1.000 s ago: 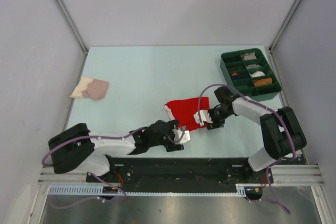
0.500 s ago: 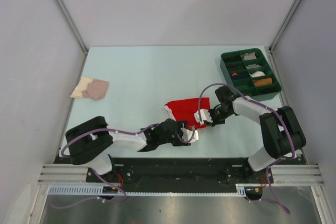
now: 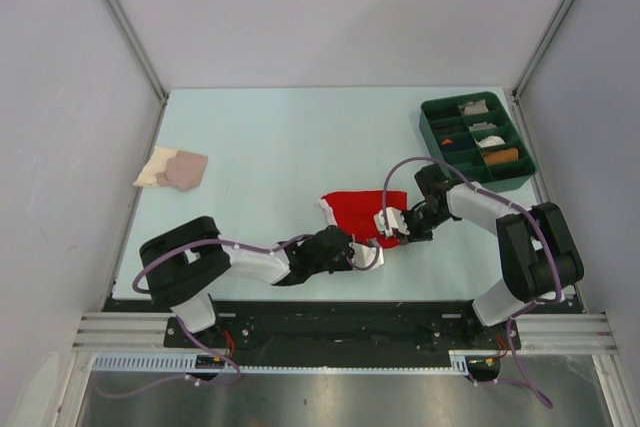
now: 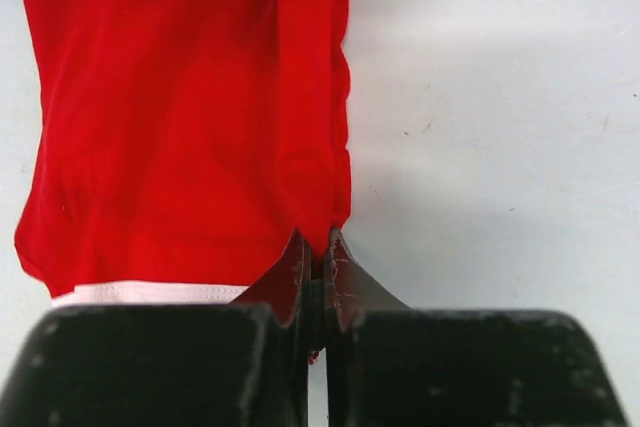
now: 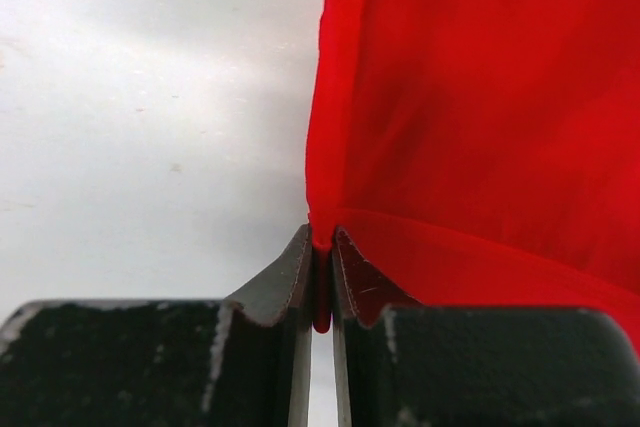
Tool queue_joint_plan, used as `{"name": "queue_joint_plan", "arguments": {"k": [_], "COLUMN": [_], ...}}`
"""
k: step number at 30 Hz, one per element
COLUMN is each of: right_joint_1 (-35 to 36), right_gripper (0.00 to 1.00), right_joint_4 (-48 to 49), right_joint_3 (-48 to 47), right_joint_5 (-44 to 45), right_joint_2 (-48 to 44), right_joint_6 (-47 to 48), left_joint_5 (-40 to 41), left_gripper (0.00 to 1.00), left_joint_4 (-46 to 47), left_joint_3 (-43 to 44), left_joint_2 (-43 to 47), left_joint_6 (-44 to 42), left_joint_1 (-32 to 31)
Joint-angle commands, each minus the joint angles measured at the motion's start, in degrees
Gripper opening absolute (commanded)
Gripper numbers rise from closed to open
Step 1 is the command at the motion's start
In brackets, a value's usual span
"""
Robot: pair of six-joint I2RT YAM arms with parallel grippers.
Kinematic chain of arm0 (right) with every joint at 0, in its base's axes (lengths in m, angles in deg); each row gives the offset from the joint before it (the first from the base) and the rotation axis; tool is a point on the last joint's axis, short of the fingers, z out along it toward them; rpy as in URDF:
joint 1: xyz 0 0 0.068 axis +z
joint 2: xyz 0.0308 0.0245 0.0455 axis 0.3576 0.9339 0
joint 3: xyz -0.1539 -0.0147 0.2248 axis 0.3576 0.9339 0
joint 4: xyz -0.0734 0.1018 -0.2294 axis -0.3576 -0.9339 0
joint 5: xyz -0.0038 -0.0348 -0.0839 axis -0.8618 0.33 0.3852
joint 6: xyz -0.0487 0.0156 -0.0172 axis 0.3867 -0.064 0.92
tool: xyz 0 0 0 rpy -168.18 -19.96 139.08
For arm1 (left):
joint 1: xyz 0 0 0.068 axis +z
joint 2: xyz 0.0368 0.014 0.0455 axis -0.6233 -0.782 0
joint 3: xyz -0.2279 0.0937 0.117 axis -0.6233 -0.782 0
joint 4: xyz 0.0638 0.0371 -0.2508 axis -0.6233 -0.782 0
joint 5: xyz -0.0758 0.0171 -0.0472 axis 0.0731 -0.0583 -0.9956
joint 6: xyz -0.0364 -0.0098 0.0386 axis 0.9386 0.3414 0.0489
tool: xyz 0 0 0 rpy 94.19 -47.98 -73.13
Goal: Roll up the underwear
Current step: Fold the underwear at the center of the board.
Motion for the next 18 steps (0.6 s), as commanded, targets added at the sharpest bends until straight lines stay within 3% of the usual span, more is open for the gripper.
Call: {"name": "queue_joint_plan", "arguments": {"k": [1, 9, 18], "right_joint_1": [-0.5, -1.2, -3.1], "right_gripper": [0.12, 0.11, 0.12], "right_joint_4": [-9.7, -19.5, -21.9], "right_joint_3": [0.4, -4.8, -11.1], "right_joint_5": [-1.4, -2.2, -3.2], "right_joint_2": [-1.2, 0.9, 7.7], "right_joint_6": [-1.6, -7.0, -14.1], "left_joint_5": [-3.4, -22.9, -37.1], "left_gripper": [0.00, 0.00, 0.00], "left_joint_4": [-5.7, -14.4, -17.1], "left_joint_3": [3.0, 5.4, 12.4], "left_joint_2": [0.3, 4.0, 0.3], "left_joint_6": [2.0, 11.0, 19.9], "left_joint_1": [-0.2, 2.2, 13.0]}}
